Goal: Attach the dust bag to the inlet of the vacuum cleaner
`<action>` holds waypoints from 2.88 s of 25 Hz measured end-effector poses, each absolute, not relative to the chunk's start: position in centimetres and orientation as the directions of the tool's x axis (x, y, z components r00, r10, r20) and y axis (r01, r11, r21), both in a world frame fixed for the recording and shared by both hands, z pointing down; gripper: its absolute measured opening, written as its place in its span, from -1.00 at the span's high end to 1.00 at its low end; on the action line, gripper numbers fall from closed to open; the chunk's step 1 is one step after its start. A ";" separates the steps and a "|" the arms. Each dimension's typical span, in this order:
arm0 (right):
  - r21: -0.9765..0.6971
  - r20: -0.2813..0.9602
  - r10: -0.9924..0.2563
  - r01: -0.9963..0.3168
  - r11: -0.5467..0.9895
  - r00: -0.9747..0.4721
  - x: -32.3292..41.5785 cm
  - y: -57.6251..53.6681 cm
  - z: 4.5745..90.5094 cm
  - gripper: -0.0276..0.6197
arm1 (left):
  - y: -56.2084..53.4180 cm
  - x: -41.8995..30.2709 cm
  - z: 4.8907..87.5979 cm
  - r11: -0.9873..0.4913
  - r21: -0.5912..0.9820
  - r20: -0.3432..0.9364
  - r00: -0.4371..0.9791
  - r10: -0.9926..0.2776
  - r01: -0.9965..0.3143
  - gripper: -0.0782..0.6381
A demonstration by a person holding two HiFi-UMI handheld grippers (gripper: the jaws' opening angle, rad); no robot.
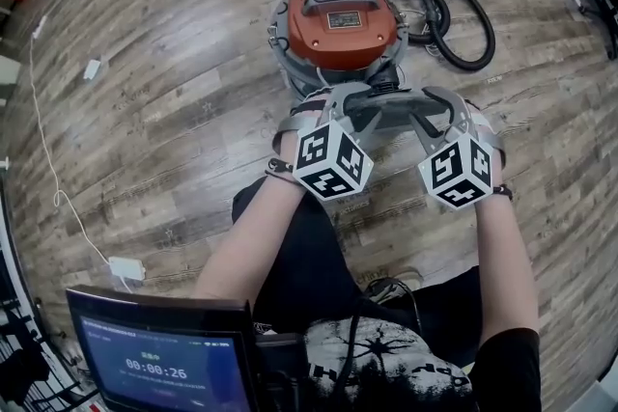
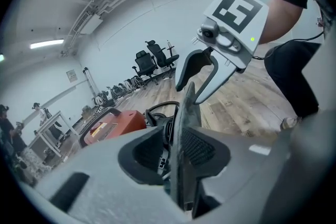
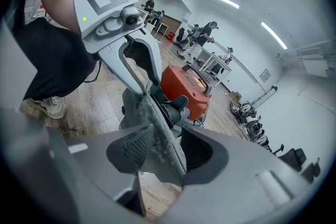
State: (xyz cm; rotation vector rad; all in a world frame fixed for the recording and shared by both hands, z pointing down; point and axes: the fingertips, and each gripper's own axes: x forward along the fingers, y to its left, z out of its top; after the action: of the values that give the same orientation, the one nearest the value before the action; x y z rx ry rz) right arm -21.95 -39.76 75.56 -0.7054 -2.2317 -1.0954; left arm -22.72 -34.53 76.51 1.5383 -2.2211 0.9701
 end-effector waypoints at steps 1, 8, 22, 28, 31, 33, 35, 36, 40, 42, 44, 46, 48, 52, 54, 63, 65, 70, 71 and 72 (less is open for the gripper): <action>0.536 0.663 0.215 0.656 0.532 -0.717 -22.0 -39.7 75.4 0.42 | -34.5 -22.7 76.1 0.218 -0.370 0.551 -0.402 -0.731 -0.903 0.55; 0.534 0.617 0.245 0.626 0.569 -0.748 -22.1 -38.9 75.0 0.90 | -33.4 -23.3 75.0 0.299 -0.288 0.489 -0.408 -0.771 -0.910 0.77; 0.170 0.453 0.489 0.611 0.773 -0.745 -19.8 -39.7 74.0 0.90 | -33.2 -21.8 73.7 0.361 -0.058 0.391 -0.354 -0.849 -0.931 0.77; 0.136 0.468 0.532 0.652 0.746 -0.706 -19.5 -39.8 72.1 0.90 | -33.4 -21.6 71.7 0.363 -0.072 0.427 -0.358 -0.831 -0.929 0.78; 0.117 0.470 0.555 0.671 0.732 -0.687 -19.5 -39.4 69.5 0.90 | -33.2 -21.5 69.0 0.383 -0.039 0.432 -0.361 -0.826 -0.923 0.78; 0.104 0.478 0.574 0.692 0.714 -0.664 -19.1 -38.7 67.1 0.90 | -33.0 -21.1 66.7 0.387 -0.008 0.437 -0.352 -0.828 -0.922 0.77; 0.094 0.493 0.591 0.715 0.693 -0.638 -18.5 -37.9 64.0 0.90 | -32.5 -20.6 63.4 0.389 0.018 0.440 -0.342 -0.830 -0.921 0.77; 0.087 0.499 0.600 0.725 0.684 -0.625 -18.2 -37.5 62.3 0.90 | -32.2 -20.4 61.6 0.390 0.030 0.442 -0.337 -0.831 -0.921 0.77; 0.040 0.490 0.642 0.751 0.659 -0.589 -17.8 -36.3 57.1 0.90 | -31.4 -20.3 56.4 0.404 0.057 0.453 -0.337 -0.826 -0.913 0.77; 0.034 0.492 0.658 0.767 0.640 -0.570 -17.8 -35.4 53.8 0.90 | -30.9 -20.2 53.1 0.411 0.071 0.461 -0.335 -0.821 -0.909 0.77; 0.026 0.487 0.677 0.784 0.620 -0.552 -17.8 -34.1 49.3 0.90 | -30.2 -19.7 49.0 0.407 0.085 0.467 -0.324 -0.823 -0.910 0.77; 0.024 0.472 0.697 0.799 0.601 -0.539 -18.2 -33.0 44.5 0.90 | -29.6 -19.6 44.7 0.405 0.093 0.464 -0.320 -0.826 -0.910 0.77; 0.023 0.466 0.703 0.802 0.597 -0.537 -18.5 -32.0 40.5 0.90 | -29.0 -19.6 40.7 0.407 0.110 0.458 -0.317 -0.830 -0.907 0.77; -0.004 0.472 0.689 0.781 0.625 -0.550 -19.1 -29.8 33.6 0.90 | -27.7 -19.9 33.7 0.408 0.111 0.442 -0.323 -0.837 -0.906 0.77; 0.010 0.469 0.688 0.782 0.623 -0.554 -19.0 -28.7 30.7 0.90 | -26.8 -19.8 30.9 0.417 0.121 0.430 -0.331 -0.840 -0.901 0.77; 0.011 0.374 0.704 0.761 0.648 -0.604 -18.8 -28.8 22.9 0.90 | -27.4 -19.0 24.1 0.446 0.090 0.372 -0.385 -0.845 -0.891 0.77; 0.020 0.365 0.723 0.781 0.624 -0.587 -18.5 -29.3 22.0 0.90 | -27.8 -19.1 23.0 0.481 0.084 0.362 -0.423 -0.830 -0.873 0.77; 0.049 0.343 0.759 0.818 0.574 -0.553 -17.2 -30.1 20.3 0.90 | -27.6 -18.4 21.1 0.565 0.065 0.337 -0.515 -0.788 -0.822 0.77; 0.047 0.341 0.763 0.821 0.569 -0.549 -16.9 -30.3 20.2 0.90 | -27.7 -18.1 20.9 0.576 0.066 0.330 -0.527 -0.783 -0.814 0.77; 0.048 0.340 0.767 0.824 0.564 -0.545 -16.7 -30.6 20.1 0.90 | -27.8 -17.8 20.7 0.585 0.064 0.325 -0.538 -0.778 -0.808 0.77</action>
State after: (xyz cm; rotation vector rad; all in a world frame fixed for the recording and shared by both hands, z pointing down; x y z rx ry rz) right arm -16.72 -30.60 20.10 -1.3149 -2.5197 -0.2932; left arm -17.79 -27.83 20.68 1.2930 -2.4995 0.1337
